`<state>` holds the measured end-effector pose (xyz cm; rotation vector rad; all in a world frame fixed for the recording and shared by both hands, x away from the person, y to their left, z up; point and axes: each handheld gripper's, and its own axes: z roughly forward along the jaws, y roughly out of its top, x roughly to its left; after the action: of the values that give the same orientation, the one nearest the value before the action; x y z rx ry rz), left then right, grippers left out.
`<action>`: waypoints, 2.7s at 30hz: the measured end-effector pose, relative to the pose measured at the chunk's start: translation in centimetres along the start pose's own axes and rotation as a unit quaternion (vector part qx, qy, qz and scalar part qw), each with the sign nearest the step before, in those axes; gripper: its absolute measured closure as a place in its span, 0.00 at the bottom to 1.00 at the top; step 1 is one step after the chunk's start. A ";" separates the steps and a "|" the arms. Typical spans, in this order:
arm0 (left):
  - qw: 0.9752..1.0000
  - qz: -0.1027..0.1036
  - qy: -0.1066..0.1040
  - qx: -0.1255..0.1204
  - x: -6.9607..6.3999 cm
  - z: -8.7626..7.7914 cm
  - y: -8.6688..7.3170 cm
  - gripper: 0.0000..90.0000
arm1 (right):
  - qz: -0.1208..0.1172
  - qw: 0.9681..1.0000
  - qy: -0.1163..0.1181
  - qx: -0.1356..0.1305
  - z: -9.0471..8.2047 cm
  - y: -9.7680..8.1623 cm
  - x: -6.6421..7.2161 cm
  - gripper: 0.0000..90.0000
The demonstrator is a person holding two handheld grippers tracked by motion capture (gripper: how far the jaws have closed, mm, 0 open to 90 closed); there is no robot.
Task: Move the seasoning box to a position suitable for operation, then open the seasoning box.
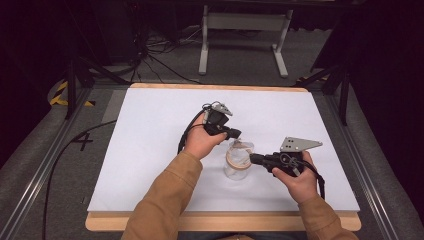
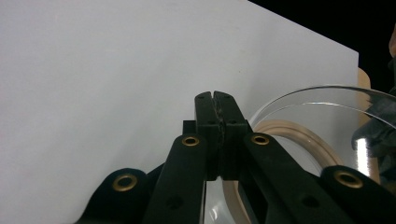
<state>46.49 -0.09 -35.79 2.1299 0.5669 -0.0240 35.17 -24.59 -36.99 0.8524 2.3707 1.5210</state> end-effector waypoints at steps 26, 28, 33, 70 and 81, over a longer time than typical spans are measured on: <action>0.998 -0.008 0.061 -0.005 -2.5 -9.2 -5.7 0.98 | -0.015 1.000 -0.020 0.008 0.2 1.3 -0.6 1.00; 0.998 -0.009 0.064 0.001 -2.2 -9.6 -6.1 0.98 | -0.017 1.000 -0.020 0.006 0.3 1.5 -0.8 1.00; 0.998 -0.026 0.065 0.000 -1.5 -10.3 -7.0 0.97 | -0.005 1.000 -0.013 -0.005 0.5 1.8 -1.4 1.00; 0.993 -0.076 0.091 -0.014 -0.9 -14.3 -10.5 0.87 | -0.002 0.998 -0.058 -0.009 -5.2 2.0 -4.7 0.96; 0.984 -0.109 0.138 -0.013 -1.3 -16.5 -13.3 0.84 | 0.032 0.995 -0.092 0.002 -7.9 -0.7 -7.9 0.85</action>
<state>36.82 18.79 -36.04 2.0504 0.9561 0.1573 37.71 -35.31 -35.15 1.0315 2.2344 1.3956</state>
